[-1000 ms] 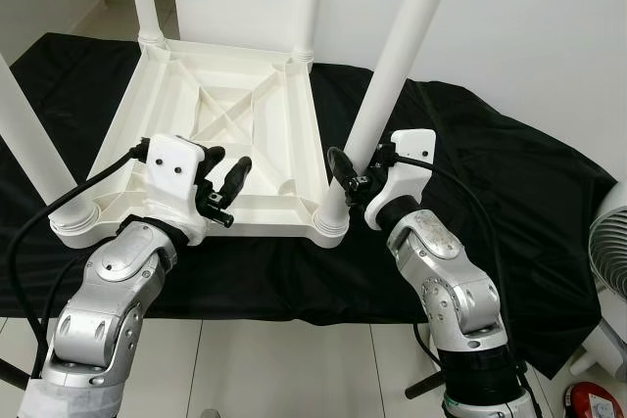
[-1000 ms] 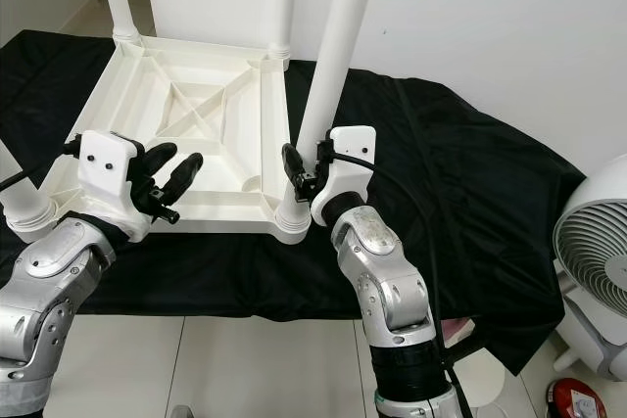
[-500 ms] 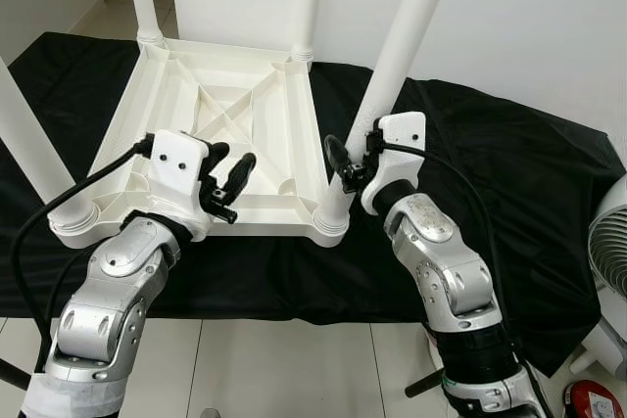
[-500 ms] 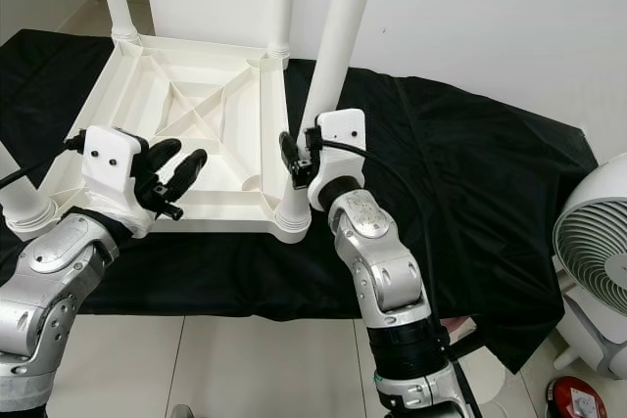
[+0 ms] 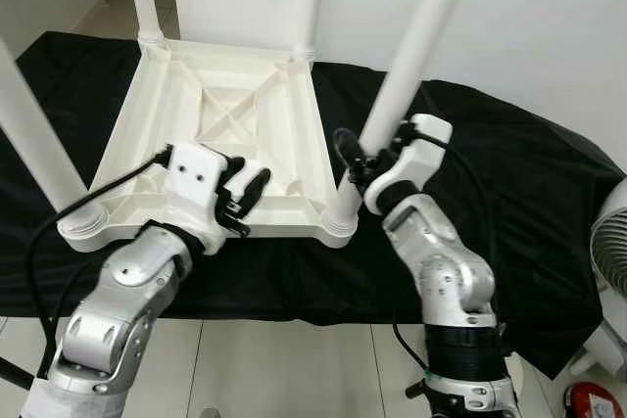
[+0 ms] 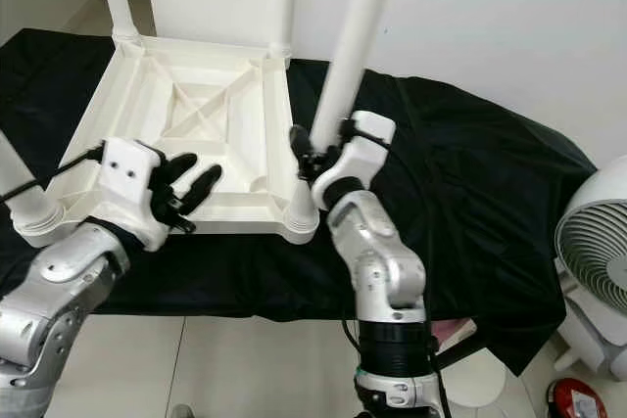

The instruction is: Building children table

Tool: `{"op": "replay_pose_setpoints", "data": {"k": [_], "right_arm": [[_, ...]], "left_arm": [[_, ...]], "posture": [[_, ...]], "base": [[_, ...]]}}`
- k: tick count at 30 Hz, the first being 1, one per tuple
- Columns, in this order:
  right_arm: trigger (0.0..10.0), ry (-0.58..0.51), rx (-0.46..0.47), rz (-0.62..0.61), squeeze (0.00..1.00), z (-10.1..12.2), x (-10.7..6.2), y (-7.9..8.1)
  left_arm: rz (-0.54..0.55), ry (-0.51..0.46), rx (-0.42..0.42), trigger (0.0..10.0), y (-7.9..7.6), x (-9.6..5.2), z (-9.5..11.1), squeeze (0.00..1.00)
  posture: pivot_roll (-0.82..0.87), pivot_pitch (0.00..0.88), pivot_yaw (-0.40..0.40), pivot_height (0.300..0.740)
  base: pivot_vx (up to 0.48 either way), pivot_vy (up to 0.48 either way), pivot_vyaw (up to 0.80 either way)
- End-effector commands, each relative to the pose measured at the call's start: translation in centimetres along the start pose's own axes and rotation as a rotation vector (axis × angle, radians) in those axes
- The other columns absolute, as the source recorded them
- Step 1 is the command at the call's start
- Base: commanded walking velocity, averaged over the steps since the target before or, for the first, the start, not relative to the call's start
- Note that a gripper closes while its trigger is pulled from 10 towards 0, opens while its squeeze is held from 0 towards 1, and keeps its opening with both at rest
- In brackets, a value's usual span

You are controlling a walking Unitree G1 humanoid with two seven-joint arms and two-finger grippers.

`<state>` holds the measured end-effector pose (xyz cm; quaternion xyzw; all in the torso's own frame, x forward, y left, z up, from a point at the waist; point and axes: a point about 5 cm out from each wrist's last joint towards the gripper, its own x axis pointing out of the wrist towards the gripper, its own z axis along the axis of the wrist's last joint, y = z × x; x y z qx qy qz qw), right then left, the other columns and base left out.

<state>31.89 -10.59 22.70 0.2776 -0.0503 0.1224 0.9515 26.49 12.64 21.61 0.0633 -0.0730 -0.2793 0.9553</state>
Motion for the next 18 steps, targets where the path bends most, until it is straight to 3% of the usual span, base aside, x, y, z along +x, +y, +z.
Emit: {"op": "replay_pose_setpoints", "data": {"k": [1,10,11,12,16,17,18], "right_arm": [[10.0,-0.006,0.193,-0.070,0.00,0.0,-0.3,-2.2],[10.0,-0.013,0.388,-0.087,0.00,-0.4,-0.9,-3.5],[10.0,-0.022,0.478,-0.099,0.00,-0.7,-1.1,-3.9],[10.0,-0.022,0.478,-0.099,0.00,-0.7,-1.1,-3.9],[10.0,-0.023,0.779,-0.152,0.00,-2.3,-1.7,-5.9],[10.0,-0.023,0.779,-0.152,0.00,-2.3,-1.7,-5.9],[10.0,-0.026,0.846,-0.162,0.00,-2.8,-1.9,-6.5]], "left_arm": [[-0.150,0.005,0.005,10.0,-1.0,0.1,0.1,0.00],[-0.193,-0.029,-0.014,10.0,-1.9,0.4,1.3,0.00],[-0.220,-0.037,-0.020,10.0,-2.5,0.4,1.6,0.00],[-0.220,-0.037,-0.020,10.0,-2.5,0.4,1.6,0.00],[-0.305,-0.078,-0.029,10.0,-4.5,0.8,2.8,0.00],[-0.305,-0.078,-0.029,10.0,-4.5,0.8,2.8,0.00],[-0.317,-0.093,-0.030,10.0,-4.8,0.9,3.1,0.00]], "posture": [[0.08,0.084,-0.102,0.740],[0.08,0.094,-0.098,0.740],[0.08,0.098,-0.097,0.740],[0.08,0.098,-0.097,0.740],[0.08,0.098,-0.099,0.740],[0.08,0.098,-0.099,0.740],[0.08,0.098,-0.099,0.740]], "base": [[0.000,0.000,0.00],[0.000,0.000,0.00],[0.000,0.000,0.00],[0.000,0.000,0.00],[0.000,0.000,0.00],[0.000,0.000,0.00],[0.000,0.000,0.00]]}}
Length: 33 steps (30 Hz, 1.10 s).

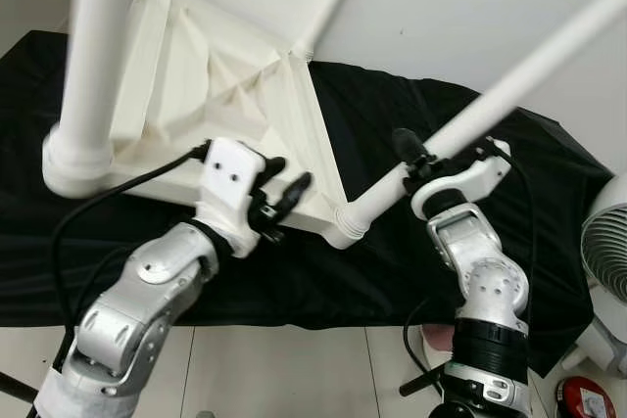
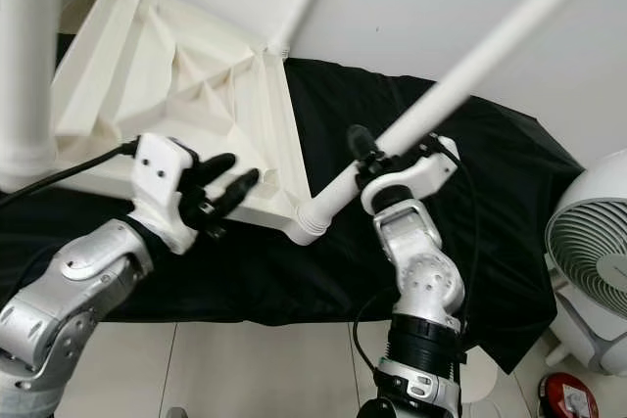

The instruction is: Building children table

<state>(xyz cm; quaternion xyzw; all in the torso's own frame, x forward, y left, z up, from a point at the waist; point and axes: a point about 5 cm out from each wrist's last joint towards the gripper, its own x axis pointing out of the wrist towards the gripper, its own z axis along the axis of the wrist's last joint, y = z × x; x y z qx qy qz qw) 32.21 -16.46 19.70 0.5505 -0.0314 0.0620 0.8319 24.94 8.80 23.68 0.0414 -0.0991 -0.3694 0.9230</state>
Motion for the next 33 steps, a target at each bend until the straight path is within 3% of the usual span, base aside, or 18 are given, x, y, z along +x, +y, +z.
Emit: {"op": "replay_pose_setpoints", "data": {"k": [1,5,10,14,22,33], "right_arm": [[10.0,0.057,0.300,-0.068,0.00,-3.0,-0.7,-2.7],[10.0,0.076,0.323,-0.080,0.00,-3.4,-1.0,-3.7],[10.0,0.134,0.399,-0.109,0.00,-5.0,-1.2,-5.7],[10.0,0.149,0.389,-0.145,0.00,-5.3,-1.2,-6.5],[10.0,0.112,0.565,-0.150,0.00,-5.5,-1.7,-8.1],[10.0,0.105,0.518,-0.139,0.00,-6.1,-1.9,-8.7]], "left_arm": [[-0.149,-0.022,0.004,10.0,-1.5,0.5,0.7,0.00],[-0.187,-0.018,0.026,10.0,-2.0,0.9,1.0,0.00],[-0.258,0.070,0.140,10.0,-3.2,1.8,-0.2,0.00],[-0.263,0.073,0.134,10.0,-3.4,2.0,-0.2,0.00],[-0.232,0.105,0.150,10.0,-3.0,2.0,-0.7,0.00],[-0.211,0.131,0.170,10.0,-2.7,1.9,-1.3,0.00]], "posture": [[0.08,0.097,-0.102,0.740],[0.09,0.098,-0.108,0.740],[0.09,0.096,-0.112,0.740],[0.10,0.097,-0.112,0.740],[0.10,0.106,-0.115,0.740],[0.11,0.107,-0.114,0.740]], "base": [[0.000,0.000,0.00],[0.000,0.000,0.00],[0.000,0.000,0.00],[0.000,0.000,0.00],[0.000,0.000,0.00],[0.000,0.000,0.00]]}}
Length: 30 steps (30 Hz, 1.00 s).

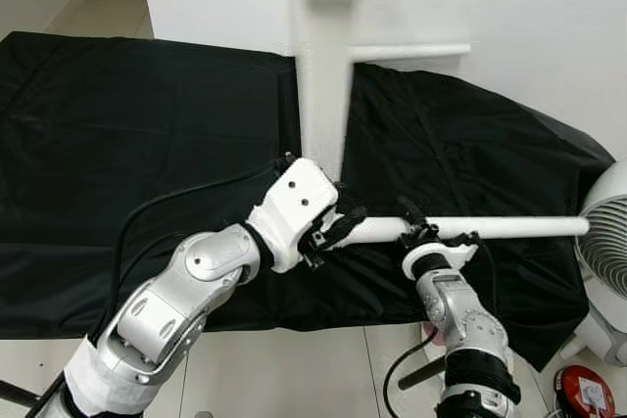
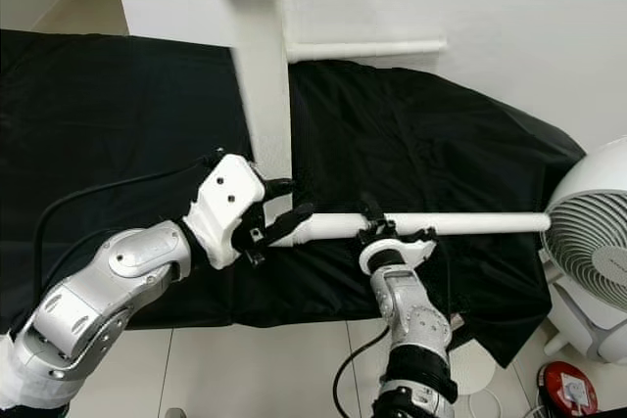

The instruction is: Building children table

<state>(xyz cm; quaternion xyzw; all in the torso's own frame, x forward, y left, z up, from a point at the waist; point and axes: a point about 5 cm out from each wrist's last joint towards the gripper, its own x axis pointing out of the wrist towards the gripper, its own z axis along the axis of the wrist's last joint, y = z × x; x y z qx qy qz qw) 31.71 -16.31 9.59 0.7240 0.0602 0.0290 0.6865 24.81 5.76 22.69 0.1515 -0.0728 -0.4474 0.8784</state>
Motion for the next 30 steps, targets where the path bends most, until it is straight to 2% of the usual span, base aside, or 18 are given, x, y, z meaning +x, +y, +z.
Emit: {"op": "replay_pose_setpoints", "data": {"k": [1,5,10,15,16,17,19,28,29,30], "right_arm": [[10.0,0.028,0.051,0.010,0.00,-2.0,0.0,-0.6],[10.0,0.028,0.047,0.020,0.00,-1.9,0.0,-0.5],[10.0,0.027,0.044,0.033,0.00,-1.8,0.1,-0.4],[10.0,0.028,0.028,0.037,0.00,-1.8,0.1,-0.4],[10.0,0.022,0.022,0.037,0.00,-1.8,0.0,-0.5],[10.0,0.022,0.022,0.037,0.00,-1.8,0.0,-0.5],[10.0,0.014,0.023,0.046,0.00,-1.6,-0.1,-0.4],[10.0,0.008,0.018,0.052,0.00,-1.5,-0.1,-0.4],[10.0,0.005,0.018,0.051,0.00,-1.5,-0.1,-0.4],[10.0,0.005,0.018,0.051,0.00,-1.5,-0.1,-0.4]], "left_arm": [[-0.007,0.018,-0.002,10.0,-0.3,0.2,-0.4,0.00],[0.004,0.031,-0.003,10.0,-0.3,0.3,-0.7,0.00],[-0.002,0.152,0.020,10.0,-0.5,0.9,-3.2,0.00],[-0.053,0.158,-0.002,10.0,-1.2,1.2,-3.8,0.00],[-0.107,0.178,0.023,10.0,-1.8,1.2,-4.5,0.00],[-0.107,0.178,0.023,10.0,-1.8,1.2,-4.5,0.00],[-0.150,0.245,0.054,10.0,-2.2,1.3,-6.2,0.00],[-0.140,0.292,0.058,10.0,-1.9,2.8,-7.8,0.00],[-0.108,0.295,0.049,10.0,-1.8,3.4,-7.9,0.00],[-0.108,0.295,0.049,10.0,-1.8,3.4,-7.9,0.00]], "posture": [[0.11,0.107,-0.114,0.740],[0.11,0.107,-0.112,0.740],[0.10,0.108,-0.107,0.740],[0.10,0.108,-0.103,0.740],[0.10,0.111,-0.099,0.740],[0.10,0.111,-0.099,0.740],[0.10,0.111,-0.097,0.740],[0.09,0.115,-0.091,0.740],[0.09,0.115,-0.088,0.740],[0.09,0.115,-0.088,0.740]], "base": [[0.000,0.000,0.00],[0.000,0.000,0.00],[0.000,0.000,0.00],[0.000,0.000,0.00],[0.000,0.000,0.00],[0.000,0.000,0.00],[0.000,0.000,0.00],[0.000,0.000,0.00],[0.000,0.000,0.00],[0.000,0.000,0.00]]}}
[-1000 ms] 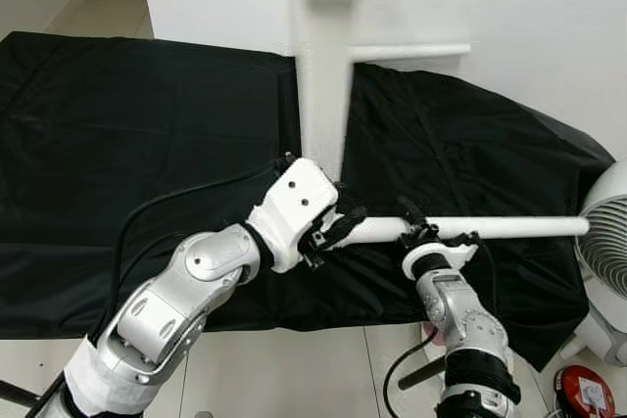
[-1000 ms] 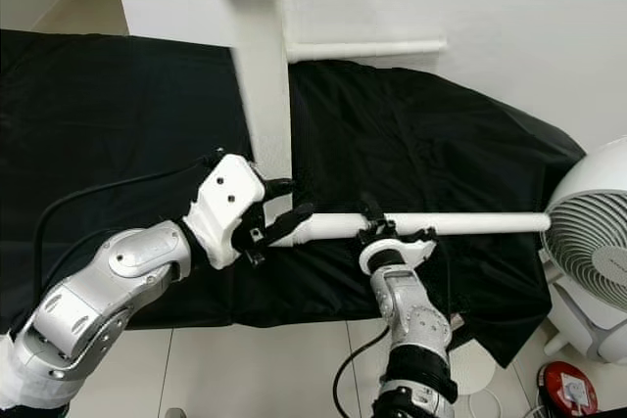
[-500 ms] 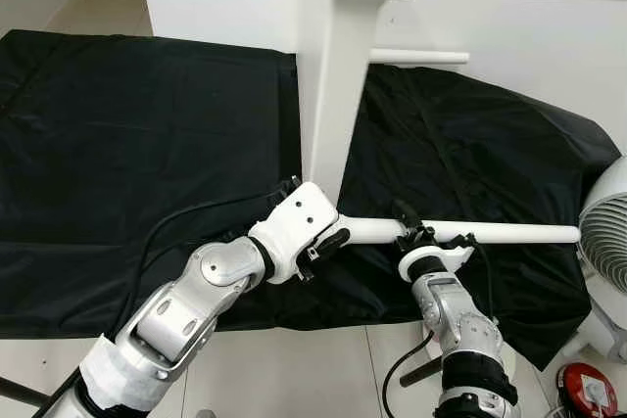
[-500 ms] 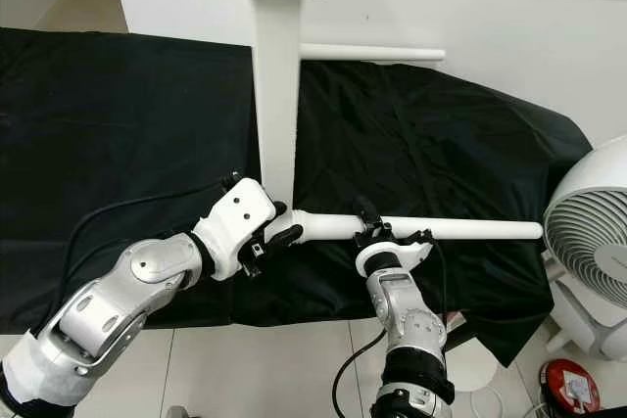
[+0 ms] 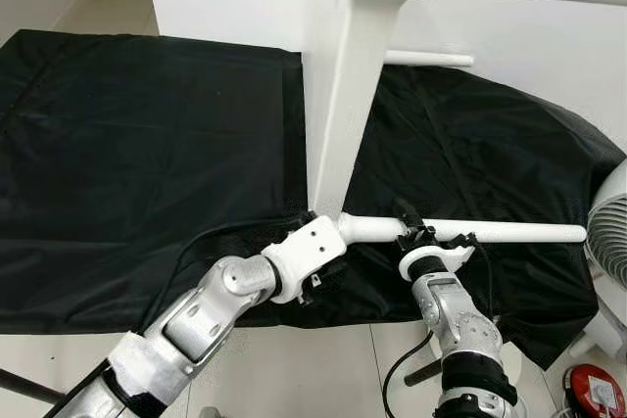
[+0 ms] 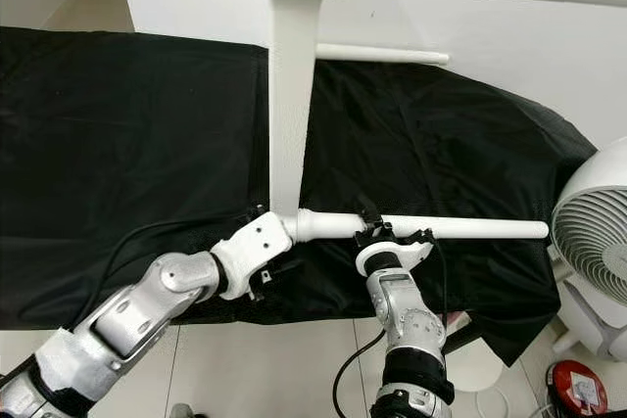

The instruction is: Building children table

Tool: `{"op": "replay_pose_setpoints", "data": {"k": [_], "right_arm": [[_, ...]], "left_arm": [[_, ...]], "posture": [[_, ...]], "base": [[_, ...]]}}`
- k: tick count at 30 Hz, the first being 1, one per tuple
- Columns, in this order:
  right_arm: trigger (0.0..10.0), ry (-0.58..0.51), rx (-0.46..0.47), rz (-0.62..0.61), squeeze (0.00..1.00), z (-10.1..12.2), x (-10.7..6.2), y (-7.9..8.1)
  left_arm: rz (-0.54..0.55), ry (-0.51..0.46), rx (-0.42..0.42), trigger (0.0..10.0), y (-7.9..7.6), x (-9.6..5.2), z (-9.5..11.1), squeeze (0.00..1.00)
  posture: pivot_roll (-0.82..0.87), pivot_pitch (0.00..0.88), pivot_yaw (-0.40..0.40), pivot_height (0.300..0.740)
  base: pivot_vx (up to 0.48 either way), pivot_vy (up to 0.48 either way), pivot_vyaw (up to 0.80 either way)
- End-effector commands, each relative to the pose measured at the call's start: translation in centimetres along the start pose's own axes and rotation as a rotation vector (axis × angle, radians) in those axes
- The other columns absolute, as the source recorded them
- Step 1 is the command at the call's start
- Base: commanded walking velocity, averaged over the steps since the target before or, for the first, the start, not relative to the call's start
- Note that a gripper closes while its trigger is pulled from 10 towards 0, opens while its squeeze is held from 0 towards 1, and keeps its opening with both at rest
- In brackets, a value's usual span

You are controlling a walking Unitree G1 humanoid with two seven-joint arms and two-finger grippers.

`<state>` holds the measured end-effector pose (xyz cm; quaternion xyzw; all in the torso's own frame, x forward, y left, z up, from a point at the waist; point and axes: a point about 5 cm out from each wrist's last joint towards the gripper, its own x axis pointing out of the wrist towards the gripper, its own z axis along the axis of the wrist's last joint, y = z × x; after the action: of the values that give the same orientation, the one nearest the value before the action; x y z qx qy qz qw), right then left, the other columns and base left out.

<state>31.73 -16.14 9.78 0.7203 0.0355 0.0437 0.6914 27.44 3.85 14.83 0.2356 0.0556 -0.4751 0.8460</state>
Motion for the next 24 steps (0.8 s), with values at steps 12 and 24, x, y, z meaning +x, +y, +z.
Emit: {"op": "replay_pose_setpoints", "data": {"k": [12,24], "right_arm": [[10.0,0.003,0.030,-0.006,0.00,-1.1,-0.6,-0.8],[10.0,0.020,0.011,0.016,0.00,-1.5,-2.4,-0.4]], "left_arm": [[0.057,-0.033,-0.002,10.0,0.7,2.7,0.5,0.00],[0.075,-0.039,0.016,10.0,1.4,3.4,0.6,0.00]], "posture": [[0.08,0.123,-0.080,0.740],[0.07,0.130,-0.076,0.740]], "base": [[0.000,0.000,0.00],[0.000,0.000,0.00]]}}
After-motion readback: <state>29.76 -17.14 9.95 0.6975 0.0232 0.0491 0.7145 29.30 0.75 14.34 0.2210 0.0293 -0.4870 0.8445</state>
